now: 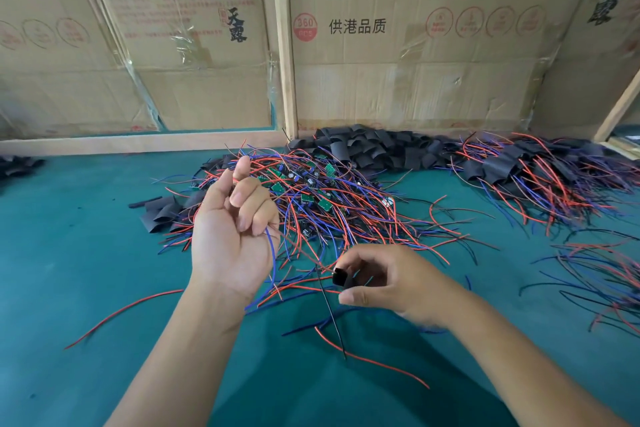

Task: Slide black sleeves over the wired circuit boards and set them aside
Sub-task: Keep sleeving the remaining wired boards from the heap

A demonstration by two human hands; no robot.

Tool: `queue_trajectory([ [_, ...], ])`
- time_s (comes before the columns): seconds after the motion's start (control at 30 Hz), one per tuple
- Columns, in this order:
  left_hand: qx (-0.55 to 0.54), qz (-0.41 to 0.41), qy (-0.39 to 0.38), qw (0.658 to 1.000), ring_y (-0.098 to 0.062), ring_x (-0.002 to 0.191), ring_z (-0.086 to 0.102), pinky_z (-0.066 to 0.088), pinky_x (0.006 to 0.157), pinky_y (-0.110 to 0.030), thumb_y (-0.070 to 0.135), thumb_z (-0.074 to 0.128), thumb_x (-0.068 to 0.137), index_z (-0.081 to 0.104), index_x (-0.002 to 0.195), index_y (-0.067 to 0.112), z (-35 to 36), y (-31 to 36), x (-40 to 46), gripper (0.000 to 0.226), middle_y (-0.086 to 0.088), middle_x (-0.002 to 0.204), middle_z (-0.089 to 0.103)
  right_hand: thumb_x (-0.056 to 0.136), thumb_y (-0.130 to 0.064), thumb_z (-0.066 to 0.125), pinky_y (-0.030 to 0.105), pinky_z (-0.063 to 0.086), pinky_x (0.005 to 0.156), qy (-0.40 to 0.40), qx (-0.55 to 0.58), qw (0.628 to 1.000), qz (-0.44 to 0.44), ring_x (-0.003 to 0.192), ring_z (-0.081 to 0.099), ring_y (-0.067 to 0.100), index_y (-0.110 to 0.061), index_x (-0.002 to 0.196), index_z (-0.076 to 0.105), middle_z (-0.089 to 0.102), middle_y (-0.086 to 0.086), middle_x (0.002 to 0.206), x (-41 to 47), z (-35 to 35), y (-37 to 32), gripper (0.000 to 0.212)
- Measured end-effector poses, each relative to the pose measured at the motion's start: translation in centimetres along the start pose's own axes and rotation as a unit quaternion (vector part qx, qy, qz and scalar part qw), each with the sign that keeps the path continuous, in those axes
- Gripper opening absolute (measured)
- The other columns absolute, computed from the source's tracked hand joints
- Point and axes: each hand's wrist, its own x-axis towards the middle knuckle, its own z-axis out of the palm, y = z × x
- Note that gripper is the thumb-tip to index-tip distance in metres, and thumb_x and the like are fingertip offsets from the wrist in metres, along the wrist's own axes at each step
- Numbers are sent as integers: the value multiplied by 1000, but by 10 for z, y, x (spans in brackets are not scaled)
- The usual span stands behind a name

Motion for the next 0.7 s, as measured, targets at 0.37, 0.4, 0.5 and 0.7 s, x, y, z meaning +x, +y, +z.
queue_trajectory([
  [0.37,-3,-7,-2,1000,-9,37,25,23,36,-21,22,40,104,58,95,12,-4,-1,2,23,9,57,30,80,-40,83,24,51,72,16,-58,998,-22,85,68,21,-32,103,69,72,-10,94,-1,6,-8,28],
  [0.4,-2,-6,0,1000,-9,37,25,23,35,-21,22,40,104,58,95,12,-4,-1,2,24,9,57,30,80,-39,83,32,53,76,14,-51,998,-25,85,68,23,-32,102,69,72,-8,95,-1,7,-9,27],
  [0.5,14,3,5,1000,-9,37,24,23,35,-21,22,40,104,59,94,12,-3,-1,2,24,9,56,30,81,-40,82,45,54,83,10,-33,999,-39,86,68,25,-32,102,70,71,-3,97,-3,7,-13,25],
  [0.7,25,13,5,1000,-9,36,24,22,35,-20,22,39,105,59,95,12,-4,2,3,25,10,55,30,80,-45,81,26,54,76,26,-94,995,-24,80,67,12,-35,103,68,72,-11,93,-4,1,-13,29],
])
